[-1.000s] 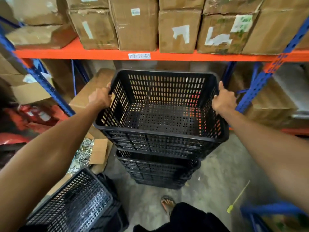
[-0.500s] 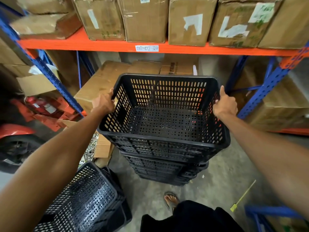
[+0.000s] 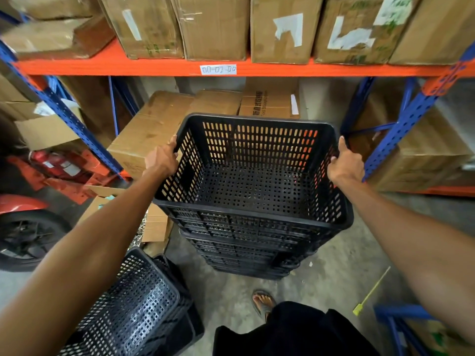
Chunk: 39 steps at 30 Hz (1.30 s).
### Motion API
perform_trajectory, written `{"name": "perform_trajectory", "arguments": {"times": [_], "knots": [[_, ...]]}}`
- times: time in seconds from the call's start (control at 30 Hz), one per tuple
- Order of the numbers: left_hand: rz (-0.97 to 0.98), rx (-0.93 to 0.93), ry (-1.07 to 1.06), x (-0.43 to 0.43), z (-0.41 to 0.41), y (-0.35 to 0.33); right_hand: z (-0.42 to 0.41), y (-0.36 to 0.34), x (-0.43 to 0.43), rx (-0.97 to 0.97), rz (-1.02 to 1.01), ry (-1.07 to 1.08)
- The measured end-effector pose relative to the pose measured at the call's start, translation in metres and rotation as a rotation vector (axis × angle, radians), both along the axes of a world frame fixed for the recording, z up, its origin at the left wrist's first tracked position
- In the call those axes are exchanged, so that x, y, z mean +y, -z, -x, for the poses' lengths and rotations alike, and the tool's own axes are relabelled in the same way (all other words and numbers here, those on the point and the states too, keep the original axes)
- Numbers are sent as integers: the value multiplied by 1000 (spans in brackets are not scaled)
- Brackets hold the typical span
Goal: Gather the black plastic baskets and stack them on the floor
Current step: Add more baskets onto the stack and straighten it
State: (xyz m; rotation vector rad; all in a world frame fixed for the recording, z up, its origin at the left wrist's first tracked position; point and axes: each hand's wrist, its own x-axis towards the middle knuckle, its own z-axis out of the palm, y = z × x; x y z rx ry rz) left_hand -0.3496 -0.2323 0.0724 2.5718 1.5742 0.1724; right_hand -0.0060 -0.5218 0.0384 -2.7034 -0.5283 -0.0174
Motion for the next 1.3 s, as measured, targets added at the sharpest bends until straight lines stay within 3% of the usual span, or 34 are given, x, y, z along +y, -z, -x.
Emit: {"name": "perform_trajectory", "arguments": {"times": [0.57, 0.9, 1.3], "knots": [[22, -52, 13, -17, 18, 2, 1, 3, 9, -18, 5, 5], [34, -179, 72, -1, 22, 11, 3, -1, 8, -1, 9, -1], [13, -130, 51, -12, 8, 8, -9, -6, 15, -17, 3, -16]]}}
